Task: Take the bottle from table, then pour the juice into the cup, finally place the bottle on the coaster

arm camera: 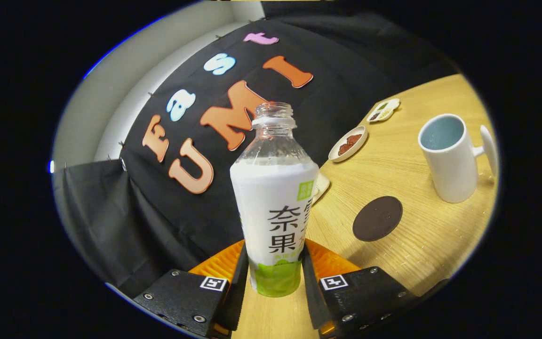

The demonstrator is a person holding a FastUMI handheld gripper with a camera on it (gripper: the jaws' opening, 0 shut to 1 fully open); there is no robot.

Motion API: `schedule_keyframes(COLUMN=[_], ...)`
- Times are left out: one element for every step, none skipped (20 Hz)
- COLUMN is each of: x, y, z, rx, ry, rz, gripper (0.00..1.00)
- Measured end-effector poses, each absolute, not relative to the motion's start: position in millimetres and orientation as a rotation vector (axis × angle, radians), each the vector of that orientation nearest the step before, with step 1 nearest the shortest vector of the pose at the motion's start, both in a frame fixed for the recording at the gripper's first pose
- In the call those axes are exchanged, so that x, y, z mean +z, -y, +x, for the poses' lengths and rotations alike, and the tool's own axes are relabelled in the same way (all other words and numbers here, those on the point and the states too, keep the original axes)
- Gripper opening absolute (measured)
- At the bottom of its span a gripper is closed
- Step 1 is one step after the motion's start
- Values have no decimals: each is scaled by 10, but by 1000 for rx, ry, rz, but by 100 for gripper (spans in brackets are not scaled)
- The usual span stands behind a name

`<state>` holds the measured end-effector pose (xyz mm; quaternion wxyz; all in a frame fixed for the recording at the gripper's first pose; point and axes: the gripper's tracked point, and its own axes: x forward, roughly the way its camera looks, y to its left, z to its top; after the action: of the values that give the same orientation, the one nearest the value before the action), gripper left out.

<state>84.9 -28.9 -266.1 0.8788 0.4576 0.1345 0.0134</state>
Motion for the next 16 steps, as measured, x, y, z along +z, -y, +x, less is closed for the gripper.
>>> schedule_keyframes(x=[-2661, -2676, -2713, -2705, -2699, -2681, -2688, -2690, -2705, -2704, -2715, -2701, -2684, -2669, -2659, -2644], y=[316, 334, 358, 394, 422, 459, 483, 523, 537, 553, 581, 604, 625, 656, 681, 712], z=[872, 881, 869, 846, 840, 851, 876, 928, 973, 992, 1015, 1022, 1048, 1026, 1031, 1025], rx=[21, 13, 2, -9, -16, -21, -26, -34, -39, -47, -53, -61, -63, -65, -66, -71], ry=[-271, -266, -263, -259, -251, -242, -232, -223, -221, -219, -218, -213, -205, -195, -186, -178], rz=[997, 1036, 1074, 1114, 1157, 1201, 1241, 1279, 1311, 1338, 1362, 1389, 1417, 1449, 1477, 1501], gripper=[57, 58, 57, 57, 57, 57, 57, 57, 57, 57, 57, 57, 57, 57, 57, 57])
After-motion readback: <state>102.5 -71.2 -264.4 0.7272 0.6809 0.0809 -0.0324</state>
